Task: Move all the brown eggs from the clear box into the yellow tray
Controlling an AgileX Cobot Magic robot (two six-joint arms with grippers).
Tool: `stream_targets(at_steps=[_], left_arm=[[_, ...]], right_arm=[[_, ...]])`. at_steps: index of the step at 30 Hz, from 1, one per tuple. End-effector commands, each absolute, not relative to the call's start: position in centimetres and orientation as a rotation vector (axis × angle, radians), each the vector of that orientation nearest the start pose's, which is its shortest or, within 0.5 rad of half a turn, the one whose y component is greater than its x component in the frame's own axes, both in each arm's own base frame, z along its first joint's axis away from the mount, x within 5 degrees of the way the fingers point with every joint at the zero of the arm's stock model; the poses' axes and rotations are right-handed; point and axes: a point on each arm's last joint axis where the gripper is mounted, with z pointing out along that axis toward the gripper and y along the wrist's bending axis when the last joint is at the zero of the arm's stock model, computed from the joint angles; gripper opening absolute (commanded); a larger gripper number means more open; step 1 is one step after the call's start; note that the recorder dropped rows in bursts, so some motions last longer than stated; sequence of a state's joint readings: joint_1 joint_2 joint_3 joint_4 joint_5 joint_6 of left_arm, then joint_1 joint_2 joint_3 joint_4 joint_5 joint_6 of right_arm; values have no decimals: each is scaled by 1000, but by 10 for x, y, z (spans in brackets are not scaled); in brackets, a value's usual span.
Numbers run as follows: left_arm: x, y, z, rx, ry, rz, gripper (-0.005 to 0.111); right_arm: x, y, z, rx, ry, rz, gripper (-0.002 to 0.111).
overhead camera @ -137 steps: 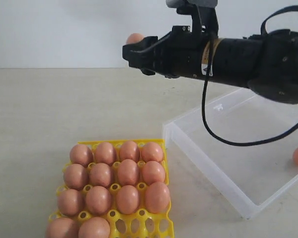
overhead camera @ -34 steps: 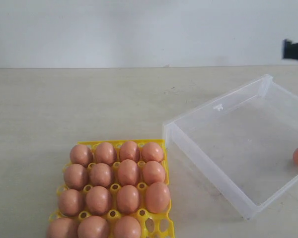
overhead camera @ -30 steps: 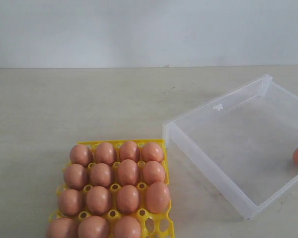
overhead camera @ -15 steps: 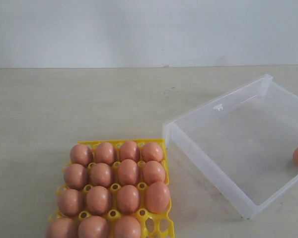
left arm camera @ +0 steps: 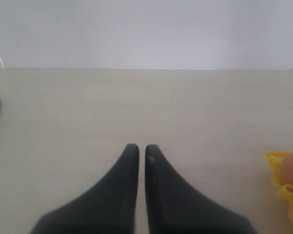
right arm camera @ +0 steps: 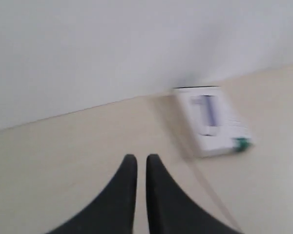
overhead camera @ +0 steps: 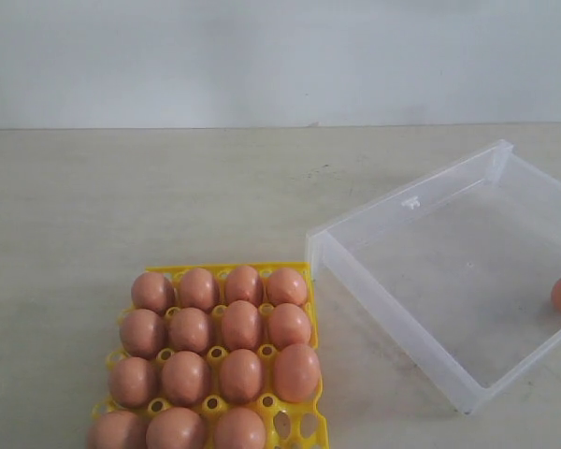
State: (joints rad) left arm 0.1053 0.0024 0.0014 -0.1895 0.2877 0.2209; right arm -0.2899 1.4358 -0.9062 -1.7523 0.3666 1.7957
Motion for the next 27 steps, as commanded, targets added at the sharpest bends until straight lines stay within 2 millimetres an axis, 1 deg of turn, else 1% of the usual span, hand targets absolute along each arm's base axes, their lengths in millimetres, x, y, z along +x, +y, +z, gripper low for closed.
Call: stream_targets(at_steps=[1,2,3,7,10,12,13,15,17,19,20,22,25,27], left_arm=[[55,1,188,-19,1762,61,4],[55,1,188,-19,1762,61,4],[55,1,188,-19,1762,61,4],[55,1,188,-19,1762,61,4],[55,1,188,-19,1762,61,4],[55,1,188,-19,1762,61,4],[55,1,188,-19,1762,61,4],[55,1,188,-19,1762,61,4],[55,1,188,-19,1762,61,4],[55,1,188,-19,1762,61,4],[55,1,188,-19,1762,61,4],[55,1,188,-19,1762,61,4],[55,1,188,-19,1762,61,4],[55,1,188,-19,1762,61,4]], right_arm=[[256,-158,309,1095,1378,-910,3],[253,-160,317,1118,1323,-949,3],[254,-163,324,1127,1292,-948,3],[265,-164,354,1116,1223,-857,3],[276,-162,371,1070,1230,-747,3],[286,-159,377,974,1316,-704,2],[291,-156,377,906,1378,-683,2],[304,-146,372,692,1545,-648,1],[318,-136,364,403,1705,-659,0],[331,-124,352,94,1814,-657,0],[335,-121,348,12,1836,-646,0],[343,-116,336,-105,1874,-604,0],[351,-115,322,-140,1911,-566,0],[355,-117,315,-164,1933,-586,0]])
